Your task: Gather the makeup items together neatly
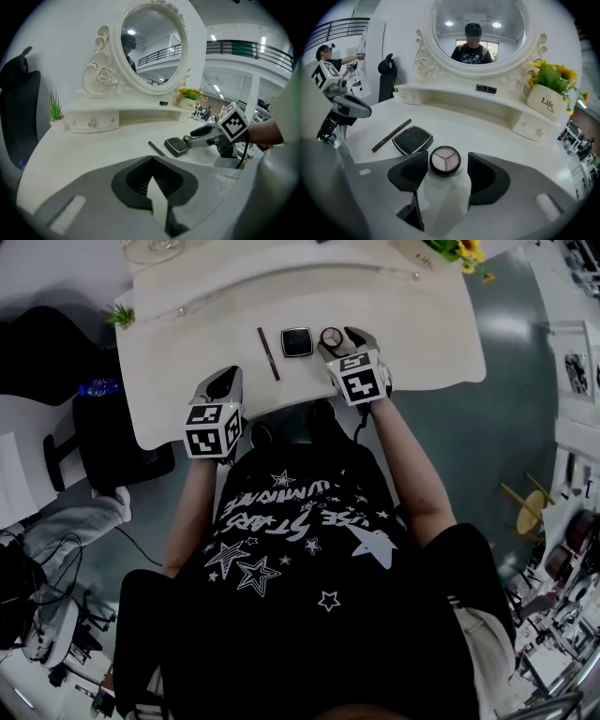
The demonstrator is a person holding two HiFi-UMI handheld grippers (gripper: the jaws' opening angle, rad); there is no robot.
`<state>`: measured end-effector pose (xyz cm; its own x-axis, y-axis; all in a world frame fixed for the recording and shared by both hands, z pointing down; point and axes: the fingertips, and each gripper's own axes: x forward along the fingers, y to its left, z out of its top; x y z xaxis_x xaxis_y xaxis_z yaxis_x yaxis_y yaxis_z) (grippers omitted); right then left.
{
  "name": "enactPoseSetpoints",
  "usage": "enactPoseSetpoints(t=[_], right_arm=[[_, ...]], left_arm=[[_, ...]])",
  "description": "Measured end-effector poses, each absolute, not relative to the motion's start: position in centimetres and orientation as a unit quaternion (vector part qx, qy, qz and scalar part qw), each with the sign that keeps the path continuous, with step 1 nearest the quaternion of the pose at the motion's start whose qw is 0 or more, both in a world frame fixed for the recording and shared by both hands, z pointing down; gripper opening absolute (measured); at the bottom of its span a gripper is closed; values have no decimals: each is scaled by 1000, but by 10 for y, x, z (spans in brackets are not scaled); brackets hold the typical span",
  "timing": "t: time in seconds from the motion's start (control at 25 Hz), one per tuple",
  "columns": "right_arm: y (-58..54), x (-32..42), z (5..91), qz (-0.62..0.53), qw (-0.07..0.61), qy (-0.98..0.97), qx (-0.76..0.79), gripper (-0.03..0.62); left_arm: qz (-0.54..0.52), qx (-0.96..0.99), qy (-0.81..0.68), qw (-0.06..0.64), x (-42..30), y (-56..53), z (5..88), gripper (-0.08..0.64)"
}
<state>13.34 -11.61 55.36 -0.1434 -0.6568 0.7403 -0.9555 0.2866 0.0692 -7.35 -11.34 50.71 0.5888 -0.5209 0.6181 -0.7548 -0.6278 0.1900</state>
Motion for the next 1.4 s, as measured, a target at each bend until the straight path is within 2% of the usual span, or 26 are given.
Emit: enactPoseSetpoints(t=[0.36, 0.52, 0.88, 1.04, 1.4], right_arm=[[-146, 159, 494, 166, 304, -746, 569, 293], [-177, 175, 467, 162, 265, -742, 595, 295], [-264, 195, 444, 175, 215, -737, 617, 397], [-291, 202, 443, 184, 215, -734, 617, 416], [-326, 205, 450, 170, 246, -743, 598, 400]], left_arm=[[248, 857, -399, 214, -78, -126, 495, 2], [244, 850, -415, 215, -82, -129, 491, 2], [231, 823, -470, 221, -89, -139, 488, 2], [229, 813, -485, 226, -86, -145, 490, 2], [232, 798, -503, 236, -84, -152, 495, 2]])
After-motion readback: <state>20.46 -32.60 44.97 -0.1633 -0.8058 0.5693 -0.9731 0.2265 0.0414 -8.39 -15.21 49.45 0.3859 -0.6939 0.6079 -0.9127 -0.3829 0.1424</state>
